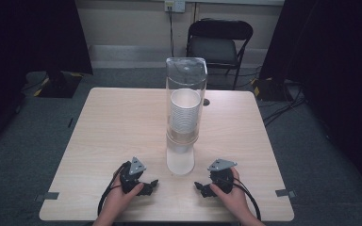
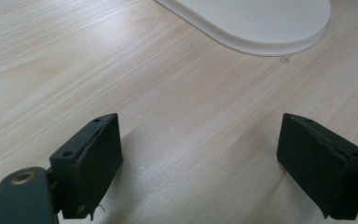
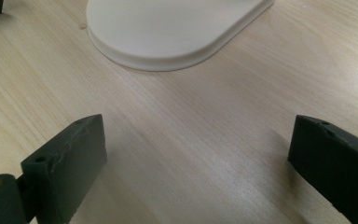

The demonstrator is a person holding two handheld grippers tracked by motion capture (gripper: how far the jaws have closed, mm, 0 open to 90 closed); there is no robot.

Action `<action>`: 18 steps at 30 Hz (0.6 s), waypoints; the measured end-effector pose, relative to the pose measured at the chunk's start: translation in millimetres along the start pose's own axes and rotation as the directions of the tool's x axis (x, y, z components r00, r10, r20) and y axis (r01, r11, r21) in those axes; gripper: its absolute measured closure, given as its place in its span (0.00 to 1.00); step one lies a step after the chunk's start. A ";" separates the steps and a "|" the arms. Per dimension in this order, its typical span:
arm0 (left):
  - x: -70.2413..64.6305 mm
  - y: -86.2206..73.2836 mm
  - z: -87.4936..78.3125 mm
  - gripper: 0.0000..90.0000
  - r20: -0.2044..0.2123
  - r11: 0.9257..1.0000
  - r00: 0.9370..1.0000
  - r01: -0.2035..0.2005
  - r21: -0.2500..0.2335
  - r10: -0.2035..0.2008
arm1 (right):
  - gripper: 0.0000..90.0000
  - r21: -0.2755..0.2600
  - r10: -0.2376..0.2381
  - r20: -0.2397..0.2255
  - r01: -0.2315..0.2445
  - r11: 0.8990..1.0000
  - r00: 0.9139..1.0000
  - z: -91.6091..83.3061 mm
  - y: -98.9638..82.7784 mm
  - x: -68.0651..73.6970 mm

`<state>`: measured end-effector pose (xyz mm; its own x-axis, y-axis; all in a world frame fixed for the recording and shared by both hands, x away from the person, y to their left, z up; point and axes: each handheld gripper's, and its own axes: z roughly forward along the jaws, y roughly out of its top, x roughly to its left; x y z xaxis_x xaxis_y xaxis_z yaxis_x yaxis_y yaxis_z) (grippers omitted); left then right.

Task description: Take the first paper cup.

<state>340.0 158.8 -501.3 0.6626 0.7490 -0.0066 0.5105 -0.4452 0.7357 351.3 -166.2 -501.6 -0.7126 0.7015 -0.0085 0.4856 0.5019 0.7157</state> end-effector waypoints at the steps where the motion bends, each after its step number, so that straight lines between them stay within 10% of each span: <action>1: 0.0 0.0 0.0 0.15 0.000 1.000 1.000 0.000 0.000 0.000 | 0.04 0.000 0.000 0.000 0.000 1.000 1.000 0.0 0.0 0.0; 11: -0.1 0.0 0.1 0.15 -0.001 1.000 1.000 0.000 0.000 0.000 | 0.16 -0.011 0.029 0.017 -0.028 1.000 0.999 -0.1 2.7 -1.0; 18: 0.0 0.1 0.1 0.14 0.003 1.000 1.000 -0.001 0.001 0.001 | 0.15 -0.084 0.078 -0.083 -0.085 0.993 0.993 -4.4 18.1 -3.7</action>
<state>340.2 158.8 -501.3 0.6643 0.7474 -0.0080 0.5109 -0.4463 0.7347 360.5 -162.0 -485.5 -0.7121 0.6941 0.1053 0.5001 0.3962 0.7700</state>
